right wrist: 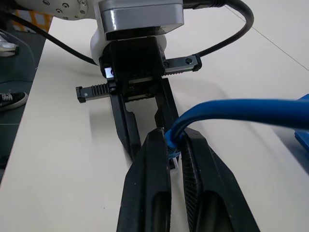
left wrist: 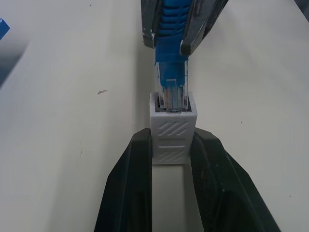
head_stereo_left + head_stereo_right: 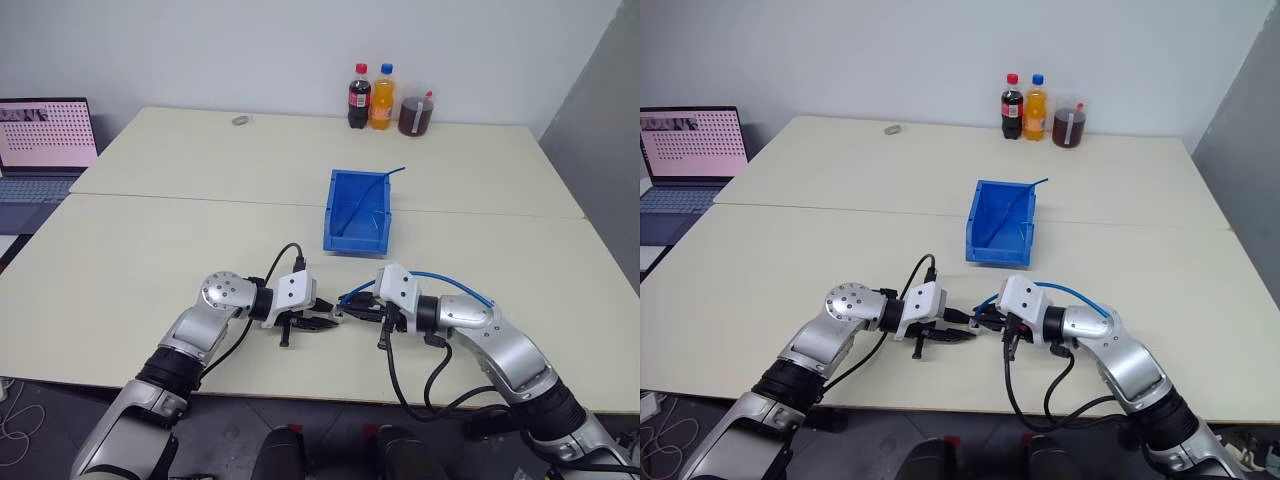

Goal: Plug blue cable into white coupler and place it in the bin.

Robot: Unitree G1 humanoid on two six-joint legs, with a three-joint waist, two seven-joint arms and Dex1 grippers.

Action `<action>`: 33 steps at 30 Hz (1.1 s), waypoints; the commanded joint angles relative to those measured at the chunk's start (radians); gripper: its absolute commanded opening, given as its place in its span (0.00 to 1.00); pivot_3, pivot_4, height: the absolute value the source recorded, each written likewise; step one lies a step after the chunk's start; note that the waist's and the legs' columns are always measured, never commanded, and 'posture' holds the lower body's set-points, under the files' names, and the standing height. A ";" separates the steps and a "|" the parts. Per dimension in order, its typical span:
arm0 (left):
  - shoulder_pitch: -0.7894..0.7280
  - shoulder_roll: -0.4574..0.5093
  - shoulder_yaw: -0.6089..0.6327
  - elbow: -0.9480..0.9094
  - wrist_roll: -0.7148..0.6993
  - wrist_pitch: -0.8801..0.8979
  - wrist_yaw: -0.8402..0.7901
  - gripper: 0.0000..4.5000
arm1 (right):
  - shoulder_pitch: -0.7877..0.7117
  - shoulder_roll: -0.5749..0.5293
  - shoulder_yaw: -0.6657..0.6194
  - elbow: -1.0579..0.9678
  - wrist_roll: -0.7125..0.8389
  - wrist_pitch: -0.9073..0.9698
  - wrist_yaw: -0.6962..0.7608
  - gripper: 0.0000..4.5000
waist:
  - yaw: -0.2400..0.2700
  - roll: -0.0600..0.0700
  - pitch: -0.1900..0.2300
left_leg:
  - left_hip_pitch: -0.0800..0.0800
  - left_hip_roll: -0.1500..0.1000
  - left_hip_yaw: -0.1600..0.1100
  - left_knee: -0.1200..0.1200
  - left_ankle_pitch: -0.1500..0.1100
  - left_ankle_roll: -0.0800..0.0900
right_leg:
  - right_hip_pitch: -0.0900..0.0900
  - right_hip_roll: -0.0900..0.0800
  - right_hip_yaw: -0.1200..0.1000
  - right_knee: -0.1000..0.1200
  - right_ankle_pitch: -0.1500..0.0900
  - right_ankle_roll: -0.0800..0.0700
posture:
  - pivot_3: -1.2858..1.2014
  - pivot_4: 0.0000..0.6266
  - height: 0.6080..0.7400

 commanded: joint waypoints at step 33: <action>0.055 -0.030 -0.001 0.008 0.054 0.016 0.050 0.17 | -0.110 0.009 0.103 0.158 -0.113 0.025 0.165 0.01 | -0.003 0.000 -0.012 | 0.013 0.001 0.001 -0.002 0.000 0.000 | 0.011 0.000 0.000 -0.001 -0.002 -0.003 | 0.52 0.24 1.00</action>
